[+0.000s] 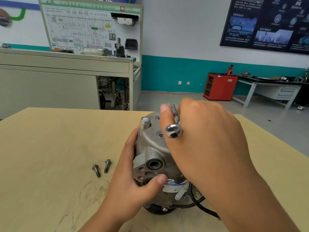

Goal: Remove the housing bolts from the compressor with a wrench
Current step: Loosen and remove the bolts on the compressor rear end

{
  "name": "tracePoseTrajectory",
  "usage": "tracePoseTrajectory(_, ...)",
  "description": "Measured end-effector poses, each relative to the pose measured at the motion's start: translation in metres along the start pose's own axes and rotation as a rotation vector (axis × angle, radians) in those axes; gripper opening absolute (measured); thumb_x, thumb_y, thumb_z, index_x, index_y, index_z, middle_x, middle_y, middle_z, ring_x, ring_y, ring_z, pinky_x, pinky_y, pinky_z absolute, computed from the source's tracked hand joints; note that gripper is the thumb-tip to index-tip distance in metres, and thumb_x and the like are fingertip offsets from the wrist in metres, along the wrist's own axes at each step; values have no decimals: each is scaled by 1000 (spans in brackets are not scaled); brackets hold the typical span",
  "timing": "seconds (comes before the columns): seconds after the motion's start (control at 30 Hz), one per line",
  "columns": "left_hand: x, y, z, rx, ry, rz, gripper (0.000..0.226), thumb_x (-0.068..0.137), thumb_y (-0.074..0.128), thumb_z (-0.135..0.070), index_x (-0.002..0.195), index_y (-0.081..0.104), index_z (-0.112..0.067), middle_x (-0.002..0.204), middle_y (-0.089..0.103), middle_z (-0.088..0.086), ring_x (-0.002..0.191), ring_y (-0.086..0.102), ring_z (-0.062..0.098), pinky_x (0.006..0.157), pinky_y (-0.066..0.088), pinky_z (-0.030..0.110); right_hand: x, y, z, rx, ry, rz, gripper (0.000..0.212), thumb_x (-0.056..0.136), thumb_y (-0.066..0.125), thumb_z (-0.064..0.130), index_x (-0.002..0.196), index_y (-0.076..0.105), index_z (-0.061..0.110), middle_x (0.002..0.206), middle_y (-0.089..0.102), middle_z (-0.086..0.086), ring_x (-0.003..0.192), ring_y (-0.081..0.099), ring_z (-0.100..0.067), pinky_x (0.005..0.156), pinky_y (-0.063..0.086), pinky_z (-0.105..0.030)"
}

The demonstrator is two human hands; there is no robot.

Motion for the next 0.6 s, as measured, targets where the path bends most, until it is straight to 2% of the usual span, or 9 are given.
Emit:
tracePoseTrajectory(0.1,-1,0,0,-14,-7,0,86,60,69,-53,133,26,-62,140,47,-21,127,47,0,92,41,10,-3,2,-6,5,18,14,42,88,12,50,61,30,24,54,32,7,50,27,-7,47,14,-18)
tracePoseTrajectory(0.17,0,1,1,1,-4,5,86,60,69,-54,134,24,-61,142,45,-20,129,46,1,96,41,14,-6,1,-9,-28,57,17,43,91,21,49,62,38,22,51,33,6,47,29,-16,48,13,-17)
tracePoseTrajectory(0.23,0,0,2,19,0,0,87,60,69,-56,134,23,-61,143,42,-24,131,43,-1,99,41,16,-11,-6,-11,-12,88,-91,40,91,34,42,61,40,17,48,32,2,44,25,-20,50,9,-15)
tracePoseTrajectory(0.33,0,0,4,36,-6,0,88,59,68,-58,134,22,-62,144,40,-27,131,42,-2,101,43,23,-13,-5,-10,2,74,-182,42,92,38,42,60,36,15,48,27,1,41,10,-10,53,7,-15)
tracePoseTrajectory(0.4,-1,-1,5,48,-23,-7,88,57,67,-60,132,21,-65,142,41,-27,129,44,-2,100,42,26,-11,-1,-9,18,63,-186,44,95,35,45,62,37,16,49,28,2,43,9,-5,52,8,-15)
tracePoseTrajectory(0.5,-1,0,2,37,-16,-9,88,57,68,-60,131,22,-67,142,40,-29,130,42,-4,100,41,22,-15,0,-13,24,18,-229,39,95,42,38,63,42,17,50,38,3,42,30,-18,45,16,-21)
tracePoseTrajectory(0.6,-1,1,0,24,4,-2,88,58,69,-56,132,23,-65,143,43,-22,131,43,0,102,42,22,-22,4,-24,97,-59,-207,27,88,47,24,65,55,12,53,52,1,47,48,-21,45,38,-27)
Point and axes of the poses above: each hand's wrist, its own x-axis towards the middle knuckle, its own y-axis out of the palm, z = x × y, the point moved 9 cm from there along x, towards the middle knuckle
